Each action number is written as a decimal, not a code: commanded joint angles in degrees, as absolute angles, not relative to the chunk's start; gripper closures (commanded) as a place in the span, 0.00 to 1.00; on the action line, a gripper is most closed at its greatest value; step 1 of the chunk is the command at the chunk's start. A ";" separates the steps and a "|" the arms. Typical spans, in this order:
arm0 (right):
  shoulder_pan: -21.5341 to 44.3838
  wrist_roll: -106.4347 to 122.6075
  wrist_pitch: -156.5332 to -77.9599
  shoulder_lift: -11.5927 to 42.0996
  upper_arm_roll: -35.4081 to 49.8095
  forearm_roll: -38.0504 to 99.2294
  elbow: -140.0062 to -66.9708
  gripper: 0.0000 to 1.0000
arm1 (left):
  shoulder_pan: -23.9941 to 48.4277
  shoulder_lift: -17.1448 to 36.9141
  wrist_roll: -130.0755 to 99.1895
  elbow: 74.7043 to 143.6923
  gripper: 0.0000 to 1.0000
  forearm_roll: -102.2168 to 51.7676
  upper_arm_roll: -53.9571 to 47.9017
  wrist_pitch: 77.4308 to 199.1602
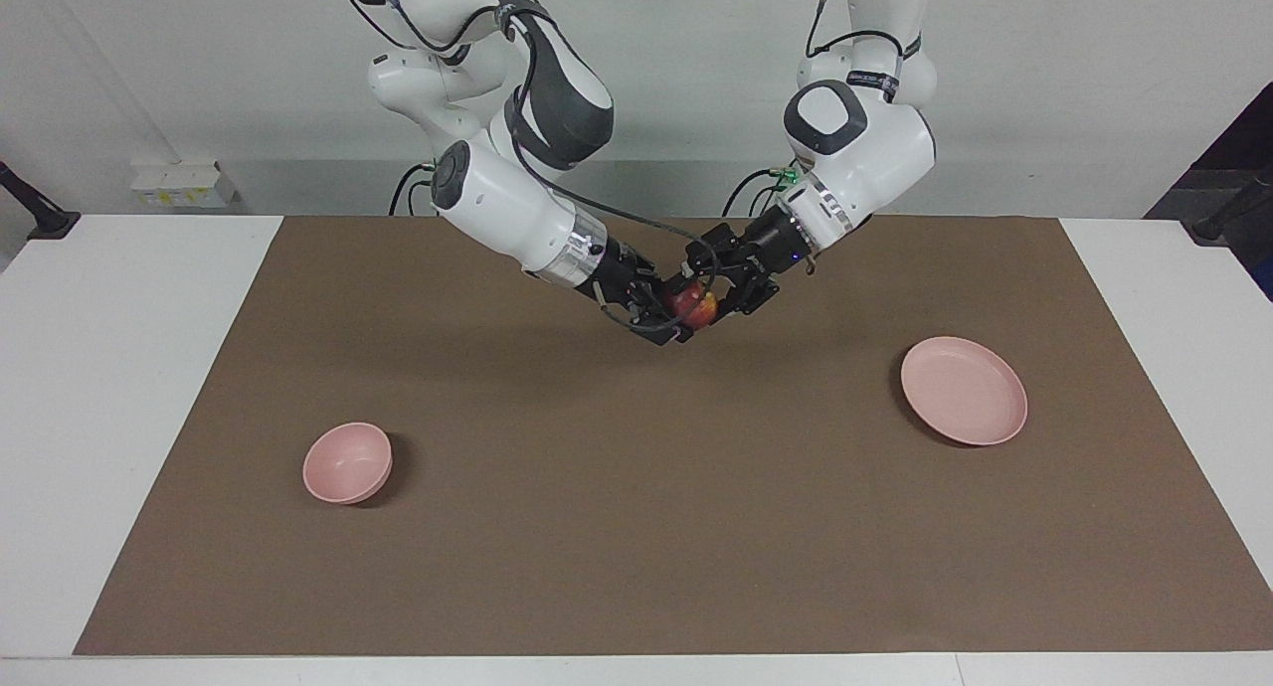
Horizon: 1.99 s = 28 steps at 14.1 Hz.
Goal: Move apple from plate to bowl
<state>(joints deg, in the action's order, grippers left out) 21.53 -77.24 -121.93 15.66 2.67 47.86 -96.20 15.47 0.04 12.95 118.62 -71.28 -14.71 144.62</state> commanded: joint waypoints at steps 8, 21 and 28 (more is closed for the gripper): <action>20.66 -75.50 -119.36 15.38 2.64 36.41 -96.33 1.00 | 3.79 -1.76 8.71 116.29 0.00 -43.57 -13.97 125.09; 9.50 -33.61 -119.88 15.47 2.29 18.12 -99.05 1.00 | -2.47 -0.71 8.35 88.79 0.00 -4.57 -11.96 95.30; 1.42 -11.64 -122.16 15.56 2.29 6.08 -100.55 1.00 | -2.90 -0.26 8.88 81.74 0.00 -0.44 -10.28 86.75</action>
<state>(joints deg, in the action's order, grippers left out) 4.38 -17.95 -120.24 16.16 1.69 9.01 -99.31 -2.67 -1.45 8.87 84.45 -1.51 -10.30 89.51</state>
